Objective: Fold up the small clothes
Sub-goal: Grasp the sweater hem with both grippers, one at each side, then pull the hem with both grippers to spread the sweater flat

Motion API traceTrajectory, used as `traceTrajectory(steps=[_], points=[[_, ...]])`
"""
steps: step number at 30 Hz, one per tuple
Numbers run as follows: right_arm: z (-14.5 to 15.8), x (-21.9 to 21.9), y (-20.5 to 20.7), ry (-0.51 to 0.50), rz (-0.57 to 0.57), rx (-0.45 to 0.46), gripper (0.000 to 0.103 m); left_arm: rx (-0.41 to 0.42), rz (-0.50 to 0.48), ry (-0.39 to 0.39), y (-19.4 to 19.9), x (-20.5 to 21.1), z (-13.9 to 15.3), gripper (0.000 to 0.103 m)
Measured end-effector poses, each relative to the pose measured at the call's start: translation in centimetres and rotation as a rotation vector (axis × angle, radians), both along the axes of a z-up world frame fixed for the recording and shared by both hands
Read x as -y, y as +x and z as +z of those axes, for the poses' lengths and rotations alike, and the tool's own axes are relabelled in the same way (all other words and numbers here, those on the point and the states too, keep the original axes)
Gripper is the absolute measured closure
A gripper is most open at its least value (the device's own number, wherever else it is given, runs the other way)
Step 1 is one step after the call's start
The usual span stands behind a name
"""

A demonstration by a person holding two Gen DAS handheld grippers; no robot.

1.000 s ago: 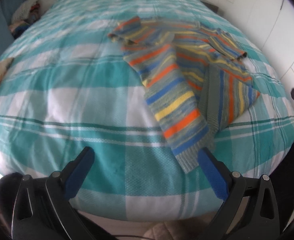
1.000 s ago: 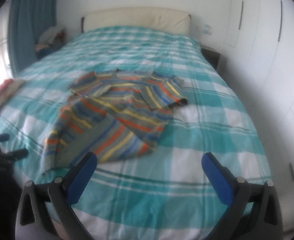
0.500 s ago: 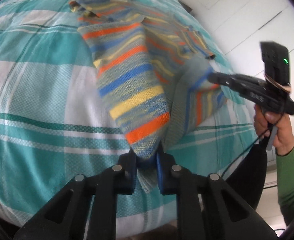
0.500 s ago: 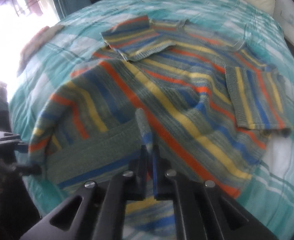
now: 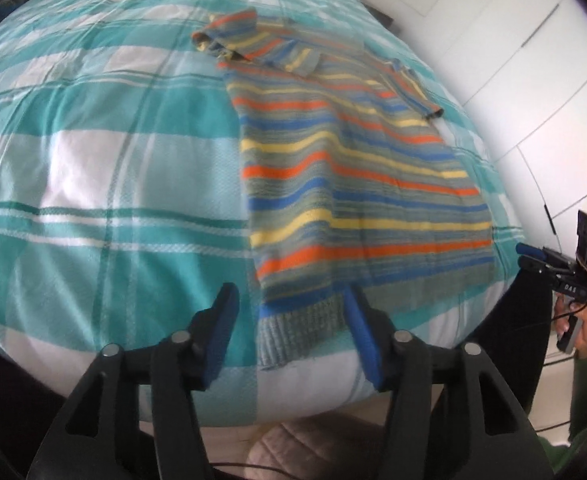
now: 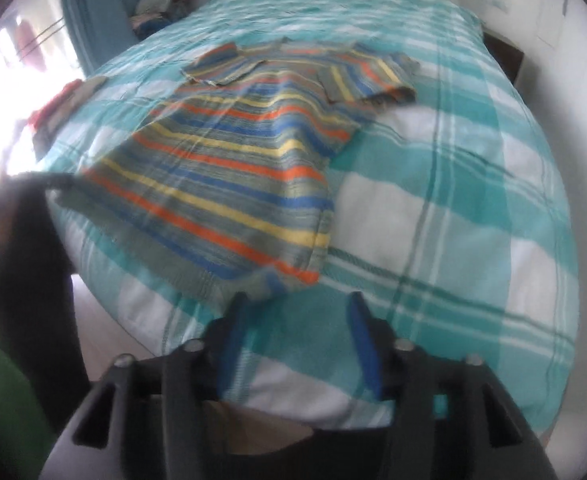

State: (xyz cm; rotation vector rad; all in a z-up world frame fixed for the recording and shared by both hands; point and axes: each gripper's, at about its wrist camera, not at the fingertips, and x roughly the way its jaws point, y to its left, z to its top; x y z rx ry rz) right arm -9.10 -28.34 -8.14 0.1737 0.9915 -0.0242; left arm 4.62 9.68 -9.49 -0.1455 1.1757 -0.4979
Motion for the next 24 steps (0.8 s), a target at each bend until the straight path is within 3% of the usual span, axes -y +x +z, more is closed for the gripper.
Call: traceTrajectory(steps=[4, 8, 9, 10, 12, 13, 16, 19, 24], points=[[-0.9, 2.8, -1.5, 0.282, -0.128, 0.062, 0.038, -0.051, 0.063, -0.031, 0.2, -0.5, -1.8, 0.044], [-4.1, 3.2, -0.3, 0.39, -0.183, 0.025, 0.036, -0.041, 0.052, -0.014, 0.5, 1.7, -3.1, 0.045], [-5.2, 2.6, 0.6, 0.399, -0.161, -0.01, 0.036, -0.028, 0.025, 0.002, 0.5, 2.7, -3.1, 0.08], [-6.0, 2.2, 1.6, 0.392, -0.138, -0.035, 0.041, -0.037, 0.002, 0.014, 0.6, 3.5, -3.2, 0.097], [-6.1, 1.4, 2.5, 0.35, -0.128, -0.059, 0.089, -0.041, 0.011, 0.016, 0.5, 3.5, -2.6, 0.098], [-5.7, 1.4, 2.6, 0.365, -0.126, -0.054, 0.097, -0.031, 0.01, 0.014, 0.2, 3.1, -1.8, 0.099], [-2.5, 0.6, 1.2, 0.375, -0.089, -0.011, 0.097, 0.011, 0.016, 0.041, -1.2, 0.9, 0.9, 0.099], [-0.6, -0.3, 0.0, 0.385, -0.075, -0.018, 0.097, -0.006, 0.014, 0.077, -2.0, -0.2, 1.7, 0.099], [-5.1, -1.5, 1.4, 0.334, -0.144, -0.172, 0.097, -0.055, 0.008, 0.25, -1.6, 1.8, -1.8, 0.099]])
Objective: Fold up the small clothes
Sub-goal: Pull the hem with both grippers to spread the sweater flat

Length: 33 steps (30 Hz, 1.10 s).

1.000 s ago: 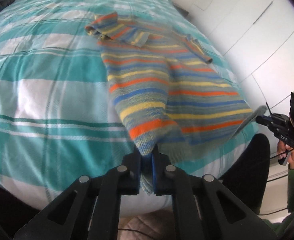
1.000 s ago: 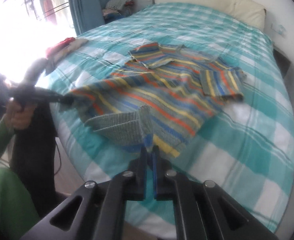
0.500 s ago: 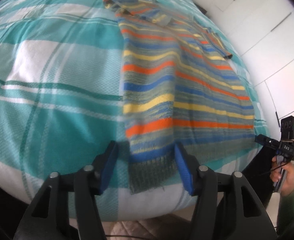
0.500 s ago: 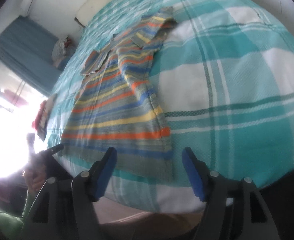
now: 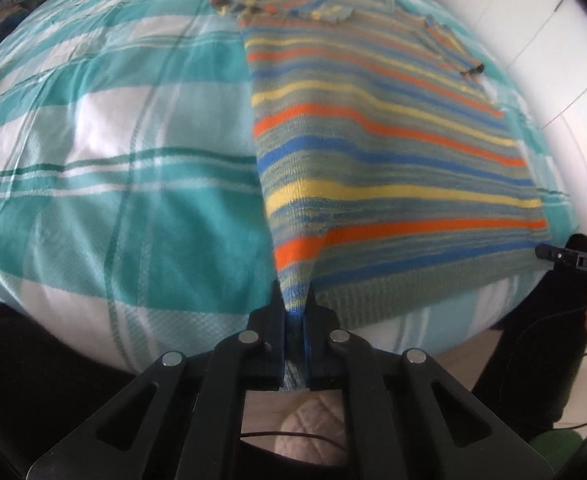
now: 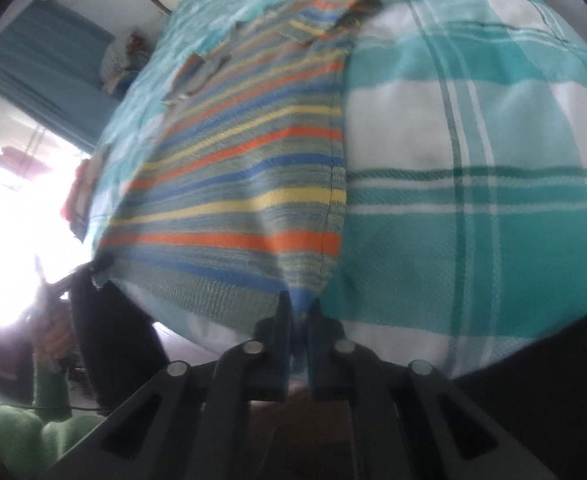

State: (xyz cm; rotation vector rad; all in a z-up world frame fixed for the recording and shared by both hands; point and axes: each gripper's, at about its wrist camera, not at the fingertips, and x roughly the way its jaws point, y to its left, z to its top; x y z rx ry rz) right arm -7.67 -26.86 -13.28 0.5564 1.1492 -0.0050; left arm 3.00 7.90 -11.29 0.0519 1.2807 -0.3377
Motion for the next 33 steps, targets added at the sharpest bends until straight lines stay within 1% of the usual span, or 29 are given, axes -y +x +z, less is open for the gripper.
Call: traceTrajectory(steps=[1, 2, 3, 4, 6, 7, 9, 10, 12, 14, 15, 17, 18, 19, 21, 22, 23, 26, 27, 30, 32, 33], points=[[-1.2, -0.4, 0.2, -0.001, -0.006, -0.03, 0.097, 0.006, 0.0, 0.006, -0.2, 0.0, -0.2, 0.098], [-2.0, -0.6, 0.4, -0.002, -0.012, -0.037, 0.097, 0.018, 0.001, -0.007, -0.3, -0.2, 0.1, 0.098], [-2.0, -0.9, 0.3, -0.002, -0.021, -0.03, 0.097, 0.03, 0.009, -0.035, -0.4, -0.7, 0.5, 0.096], [-1.8, -0.9, 0.3, -0.002, -0.025, -0.023, 0.097, 0.033, 0.019, -0.069, -0.3, -1.4, 1.0, 0.091], [-1.3, -1.2, -0.1, -0.007, -0.036, -0.012, 0.097, 0.036, 0.045, -0.118, -0.4, -3.0, 1.5, 0.084], [-1.3, -1.1, -0.2, -0.006, -0.038, -0.01, 0.097, 0.042, 0.062, -0.137, -0.1, -3.7, 1.6, 0.073], [-1.4, -1.1, -0.5, -0.006, -0.042, -0.012, 0.097, 0.06, 0.102, -0.157, 0.0, -5.0, 1.8, 0.062], [-1.7, -0.8, -0.3, -0.01, -0.041, -0.014, 0.097, 0.062, 0.12, -0.177, 0.1, -5.6, 1.8, 0.061], [-1.8, -0.9, -0.3, -0.03, -0.034, -0.018, 0.097, 0.032, 0.139, -0.208, 0.4, -5.6, 1.2, 0.062], [-2.1, -0.6, 0.6, -0.051, -0.026, -0.023, 0.097, 0.012, 0.122, -0.232, 0.4, -5.2, 0.8, 0.062], [-2.2, 0.0, 0.6, -0.057, -0.024, -0.023, 0.097, 0.005, 0.096, -0.269, 0.4, -4.7, 0.8, 0.061], [-2.3, 0.2, 0.4, -0.061, -0.024, -0.022, 0.097, -0.003, 0.071, -0.381, 0.6, -3.9, 0.8, 0.058], [-2.2, 0.1, 0.4, -0.063, -0.025, -0.019, 0.097, 0.012, 0.07, -0.399, 0.5, -3.7, 1.3, 0.058], [-2.3, 0.1, 0.4, -0.063, -0.028, -0.016, 0.097, 0.054, 0.059, -0.37, 0.2, -3.1, 1.9, 0.058], [-2.4, 0.1, 0.5, -0.06, -0.037, -0.012, 0.097, 0.159, -0.004, -0.233, -0.6, -0.7, 3.1, 0.057], [-2.4, 0.1, 0.5, -0.059, -0.039, -0.012, 0.097, 0.197, -0.039, -0.194, -0.9, 0.6, 3.4, 0.057], [-2.4, 0.4, 0.3, -0.059, -0.04, -0.012, 0.097, 0.202, -0.071, -0.198, -1.0, 1.7, 3.4, 0.057], [-2.5, 0.3, 0.3, -0.062, -0.044, -0.013, 0.097, 0.155, -0.152, -0.287, -0.5, 5.3, 2.2, 0.057], [-2.4, 0.4, 0.1, -0.064, -0.044, -0.012, 0.097, 0.14, -0.179, -0.292, -0.2, 6.8, 1.4, 0.057], [-2.5, 0.6, 0.0, -0.057, -0.052, -0.006, 0.098, 0.074, -0.215, -0.266, 0.0, 10.3, -0.3, 0.058], [-2.4, 0.7, -0.1, -0.046, -0.057, -0.003, 0.098, 0.088, -0.268, -0.275, -1.0, 10.9, 0.7, 0.056], [-2.4, 0.7, -0.2, -0.044, -0.057, -0.002, 0.098, 0.1, -0.29, -0.291, -1.6, 10.6, 1.7, 0.053]])
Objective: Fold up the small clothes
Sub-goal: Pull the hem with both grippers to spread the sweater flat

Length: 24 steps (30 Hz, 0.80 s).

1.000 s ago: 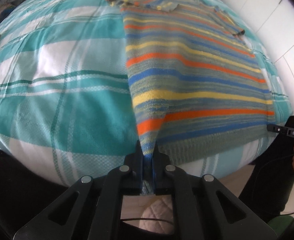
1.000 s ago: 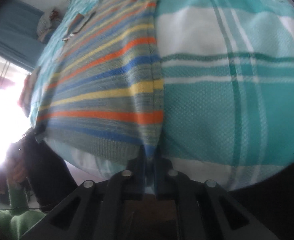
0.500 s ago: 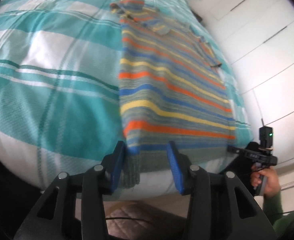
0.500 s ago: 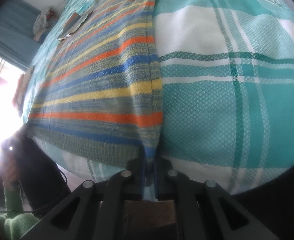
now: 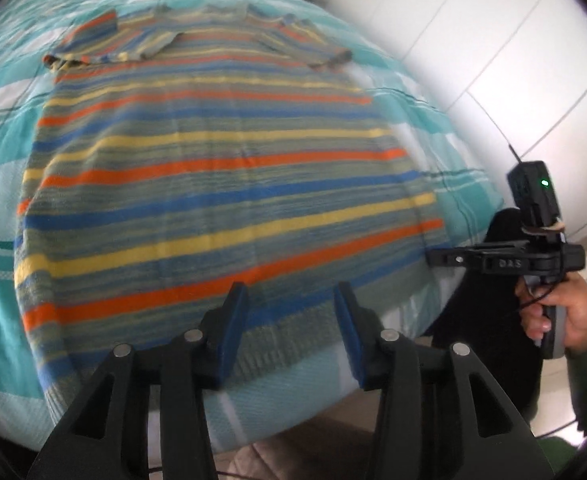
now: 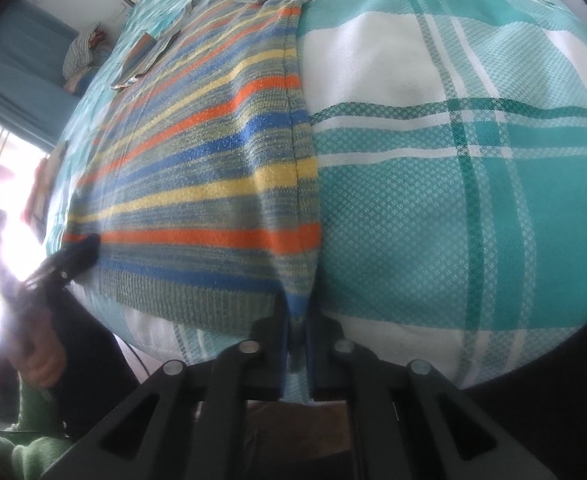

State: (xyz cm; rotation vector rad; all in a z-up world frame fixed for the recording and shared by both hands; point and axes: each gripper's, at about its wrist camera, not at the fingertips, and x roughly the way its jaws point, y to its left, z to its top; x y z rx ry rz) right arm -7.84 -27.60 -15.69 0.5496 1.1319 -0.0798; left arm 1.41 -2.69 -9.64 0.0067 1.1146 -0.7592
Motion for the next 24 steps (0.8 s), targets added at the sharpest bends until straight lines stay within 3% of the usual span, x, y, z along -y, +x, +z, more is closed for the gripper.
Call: traceTrajectory(steps=[2, 4, 8, 11, 15, 17, 19, 21, 24], points=[[0.0, 0.1, -0.1, 0.003, -0.001, 0.002, 0.098, 0.038, 0.021, -0.033, -1.1, -2.3, 2.2, 0.042], [-0.1, 0.2, -0.1, 0.007, 0.0, 0.006, 0.098, 0.061, 0.122, -0.068, -1.2, -6.3, 3.8, 0.03], [-0.2, 0.5, -0.2, 0.016, -0.001, 0.008, 0.098, -0.047, 0.409, -0.138, 1.4, -15.8, 3.3, 0.029], [-0.2, 0.5, -0.2, 0.009, 0.004, 0.006, 0.098, -0.129, 0.474, -0.133, 2.4, -17.9, 1.6, 0.031], [-0.1, 0.5, -0.2, 0.002, 0.006, 0.002, 0.098, -0.225, 0.328, -0.159, 3.1, -14.3, -0.5, 0.045], [0.0, 0.4, -0.2, -0.004, 0.005, 0.002, 0.098, -0.276, 0.31, -0.137, 3.8, -12.6, -2.1, 0.061], [0.0, 0.2, -0.2, -0.009, 0.005, 0.003, 0.098, -0.32, 0.374, -0.116, 4.5, -13.1, -3.3, 0.092], [0.1, 0.1, -0.3, -0.011, 0.006, 0.004, 0.098, -0.339, 0.417, -0.145, 4.5, -14.7, -3.1, 0.096], [0.4, -0.1, -0.4, -0.031, 0.009, 0.001, 0.098, -0.26, 0.463, -0.058, 3.2, -16.1, -1.6, 0.098]])
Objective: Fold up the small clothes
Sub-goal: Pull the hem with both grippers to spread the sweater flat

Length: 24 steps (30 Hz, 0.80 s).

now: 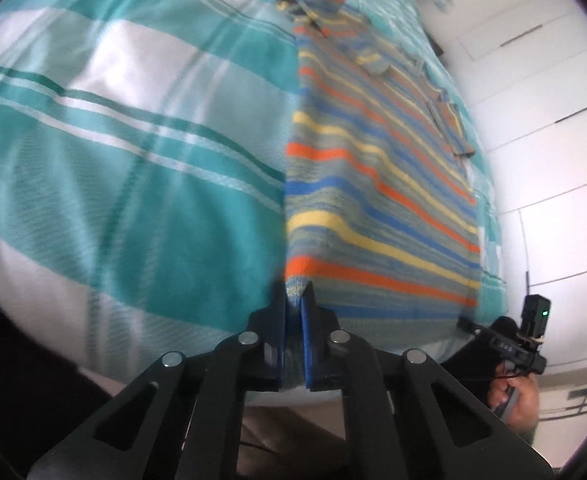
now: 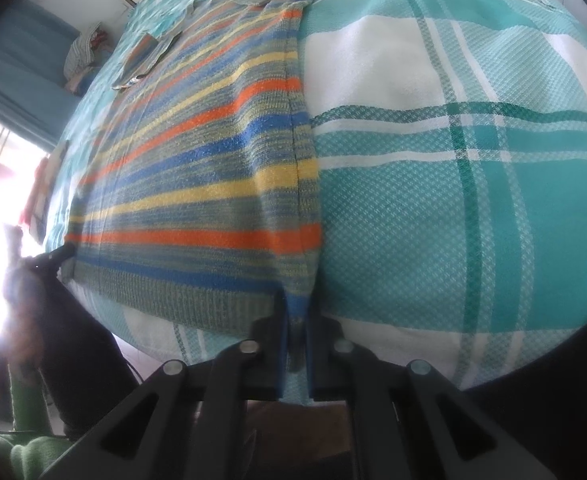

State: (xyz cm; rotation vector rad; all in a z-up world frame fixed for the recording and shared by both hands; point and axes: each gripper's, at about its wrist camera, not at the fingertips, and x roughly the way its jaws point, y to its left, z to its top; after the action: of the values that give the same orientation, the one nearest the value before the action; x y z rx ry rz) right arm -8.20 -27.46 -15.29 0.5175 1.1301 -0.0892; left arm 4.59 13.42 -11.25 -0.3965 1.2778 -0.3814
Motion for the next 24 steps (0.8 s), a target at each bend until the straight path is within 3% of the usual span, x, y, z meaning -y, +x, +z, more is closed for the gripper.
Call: traceTrajectory(steps=[3, 9, 14, 17, 19, 21, 24], points=[[-0.1, -0.3, 0.3, -0.019, 0.008, -0.009, 0.098, 0.007, -0.021, 0.057, -0.7, 0.4, 0.7, 0.099], [-0.3, -0.1, 0.4, 0.003, 0.001, -0.009, 0.098, 0.148, -0.122, 0.22, -2.1, 2.3, 3.1, 0.098], [-0.4, -0.1, 0.6, -0.013, 0.008, -0.015, 0.098, 0.06, -0.112, 0.341, -0.4, 3.8, 0.4, 0.099], [-0.3, 0.0, 0.5, -0.012, 0.008, -0.015, 0.098, 0.092, -0.126, 0.432, -0.7, 4.9, 0.6, 0.098], [-0.3, -0.1, 0.5, -0.013, 0.007, -0.011, 0.098, 0.083, -0.122, 0.464, -0.3, 5.2, 0.0, 0.092], [-0.4, 0.0, 0.4, -0.008, 0.004, -0.01, 0.098, 0.073, -0.105, 0.447, -0.1, 4.9, 0.0, 0.088], [-0.3, 0.1, 0.1, 0.008, -0.005, -0.012, 0.098, 0.104, -0.056, 0.456, -0.9, 3.4, 2.1, 0.052]])
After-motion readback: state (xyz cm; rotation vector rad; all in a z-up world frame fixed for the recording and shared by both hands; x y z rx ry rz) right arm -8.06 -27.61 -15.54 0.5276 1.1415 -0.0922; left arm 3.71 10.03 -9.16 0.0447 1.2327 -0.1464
